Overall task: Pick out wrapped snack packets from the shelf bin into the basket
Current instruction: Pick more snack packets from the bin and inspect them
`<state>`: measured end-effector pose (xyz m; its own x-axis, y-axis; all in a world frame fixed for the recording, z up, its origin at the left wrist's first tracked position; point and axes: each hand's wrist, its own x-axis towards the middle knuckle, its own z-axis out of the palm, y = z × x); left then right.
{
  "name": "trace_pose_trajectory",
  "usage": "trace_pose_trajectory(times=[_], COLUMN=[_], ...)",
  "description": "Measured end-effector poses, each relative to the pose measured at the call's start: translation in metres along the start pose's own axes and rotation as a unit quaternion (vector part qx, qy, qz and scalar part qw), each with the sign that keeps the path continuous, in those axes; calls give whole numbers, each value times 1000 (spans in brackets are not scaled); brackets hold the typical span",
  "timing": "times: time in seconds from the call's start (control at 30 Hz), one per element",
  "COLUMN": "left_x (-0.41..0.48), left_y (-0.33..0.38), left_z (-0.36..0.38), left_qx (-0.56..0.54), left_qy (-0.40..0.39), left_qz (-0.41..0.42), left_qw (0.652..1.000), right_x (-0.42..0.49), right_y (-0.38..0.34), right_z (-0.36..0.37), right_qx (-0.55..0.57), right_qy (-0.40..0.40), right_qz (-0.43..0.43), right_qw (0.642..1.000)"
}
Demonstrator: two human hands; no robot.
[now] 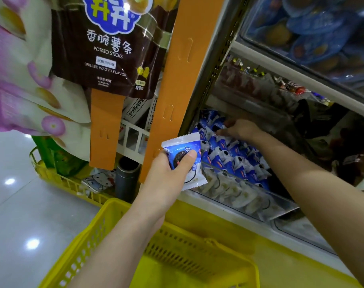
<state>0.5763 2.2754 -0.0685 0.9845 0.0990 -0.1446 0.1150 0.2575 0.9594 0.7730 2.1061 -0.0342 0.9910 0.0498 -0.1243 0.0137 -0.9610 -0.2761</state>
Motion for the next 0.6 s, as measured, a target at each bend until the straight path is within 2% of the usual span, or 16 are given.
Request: trace_pose_trajectory(times=[0.07, 0.17, 0.3, 0.43, 0.5, 0.6], left_x=[1, 2, 3, 3, 3, 4], left_y=[0, -1, -2, -3, -3, -2], left_z=[0, -2, -3, -3, -2, -2], left_qx=[-4, -12, -9, -7, -6, -16], left_qy=[1, 1, -2, 0, -1, 1], left_qz=[1, 8, 12, 14, 16, 19], left_qw=[1000, 1000, 1000, 1000, 1000, 1000], right_x=[3, 5, 6, 8, 6, -4], right_y=[-7, -17, -24, -28, -26, -20], right_z=[8, 13, 13, 16, 16, 16], right_qx=[42, 41, -33, -82, -64, 23], right_qy=[15, 15, -26, -29, -16, 15], right_qz=[-7, -19, -15, -16, -22, -23], right_qw=[999, 999, 999, 996, 998, 999])
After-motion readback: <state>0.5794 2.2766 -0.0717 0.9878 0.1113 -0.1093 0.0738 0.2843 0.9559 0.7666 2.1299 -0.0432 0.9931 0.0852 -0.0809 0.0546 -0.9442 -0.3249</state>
